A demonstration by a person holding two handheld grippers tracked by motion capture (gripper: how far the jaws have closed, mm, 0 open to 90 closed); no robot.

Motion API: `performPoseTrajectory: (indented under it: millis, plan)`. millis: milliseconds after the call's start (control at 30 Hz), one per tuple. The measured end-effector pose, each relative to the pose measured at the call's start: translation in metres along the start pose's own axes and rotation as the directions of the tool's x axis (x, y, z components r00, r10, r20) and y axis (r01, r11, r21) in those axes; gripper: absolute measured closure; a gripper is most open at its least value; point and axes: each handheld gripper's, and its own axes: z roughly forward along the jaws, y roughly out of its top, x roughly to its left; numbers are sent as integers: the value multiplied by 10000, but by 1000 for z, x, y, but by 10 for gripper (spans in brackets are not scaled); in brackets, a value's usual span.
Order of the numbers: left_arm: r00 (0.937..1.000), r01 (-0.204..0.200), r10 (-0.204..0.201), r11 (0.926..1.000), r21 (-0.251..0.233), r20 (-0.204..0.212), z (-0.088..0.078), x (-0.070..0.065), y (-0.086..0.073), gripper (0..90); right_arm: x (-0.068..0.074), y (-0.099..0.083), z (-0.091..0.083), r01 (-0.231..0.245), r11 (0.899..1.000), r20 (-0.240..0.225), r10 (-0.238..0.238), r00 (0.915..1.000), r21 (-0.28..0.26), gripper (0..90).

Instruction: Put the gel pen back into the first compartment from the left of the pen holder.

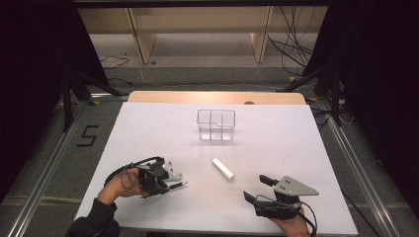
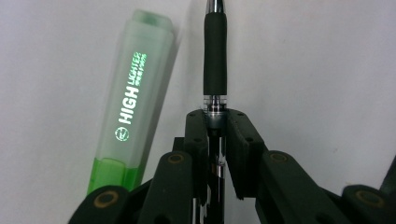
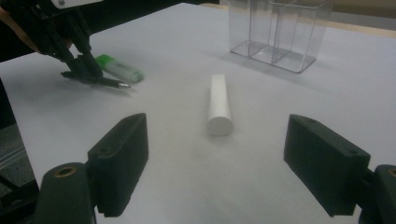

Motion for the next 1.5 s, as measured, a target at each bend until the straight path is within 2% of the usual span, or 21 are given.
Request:
performPoseTrajectory:
  millis: [267, 400, 533, 600, 633, 733, 800, 867, 933, 967, 1033, 1167, 1200, 1300, 1333, 1367, 1400, 1500]
  plan:
    - [9992, 372, -354, 9944, -990, 199, -11, 0, 2, 793, 0, 0, -1, 3, 10000, 6, -3, 10000, -22, 230]
    - [9977, 663, -631, 9854, -1571, 251, -16, 1, 4, 793, 0, 0, 0, 12, 10000, 9, -12, 10000, -20, 230]
    - [9937, 1120, -1086, 9682, -2238, 273, -21, 3, 5, 794, 0, 0, 0, 12, 10000, 9, -12, 10000, -20, 230]
    - [9881, 1538, -1500, 9498, -2724, 349, -23, 5, 6, 793, 0, 0, 0, 9, 10000, 7, -9, 10000, -19, 230]
    - [9865, 1633, -1609, 9442, -2859, 319, -24, 6, 6, 793, 0, 0, 0, 6, 10000, 8, -6, 10000, -24, 230]
    - [9762, 2134, -2140, 9154, -3413, 364, -27, 8, 6, 793, 0, 0, 0, 33, 10000, 4, -33, 10000, -6, 230]
    - [9672, 2459, -2515, 8912, -3813, 361, -28, 10, 7, 793, 0, 0, 0, 11, 10000, 8, -11, 10000, -14, 230]
    - [9607, 2637, -2757, 8730, -4103, 308, -29, 11, 8, 793, 0, 0, 0, 28, 10000, -9, -28, 10000, 7, 230]
    - [9507, 2880, -3090, 8472, -4464, 268, -30, 13, 8, 793, 0, 0, 0, 19, 10000, 9, -19, 10000, -2, 230]
    - [9478, 2931, -3179, 8387, -4590, 242, -31, 14, 9, 793, 0, 0, 0, 14, 10000, 8, -14, 10000, -5, 230]
    - [9375, 3082, -3477, 8148, -4911, 116, -33, 15, 9, 793, 1, 0, 0, 34, 10000, 4, -34, 10000, 14, 230]
    - [9118, 3364, -4107, 7562, -5612, -69, -35, 21, 11, 793, 1, 0, 0, -10, 10000, 11, 10, 10000, -3, 230]
    - [9031, 3497, -4295, 7350, -5810, 2, -36, 23, 11, 793, 1, 0, 0, -41, 10000, 25, 41, 10000, -6, 230]
    - [8852, 3728, -4647, 6815, -6297, 211, -37, 28, 13, 793, 0, 0, 0, -44, 10000, 34, 44, 10000, -30, 230]
    - [8815, 3754, -4716, 6701, -6404, 232, -38, 30, 14, 793, 0, 0, 0, -53, 10000, 43, 54, 10000, -39, 230]
    - [8760, 3795, -4817, 6554, -6530, 256, -38, 32, 15, 793, 0, 0, 0, -53, 10000, 43, 54, 10000, -39, 230]
    - [8731, 3823, -4867, 6466, -6601, 289, -39, 34, 16, 793, 0, 0, 0, -56, 10000, 57, 56, 10000, -39, 230]
    - [8559, 4010, -5143, 5942, -6972, 539, -41, 41, 22, 793, 0, 0, 1, -68, 10000, 64, 69, 10000, -55, 230]
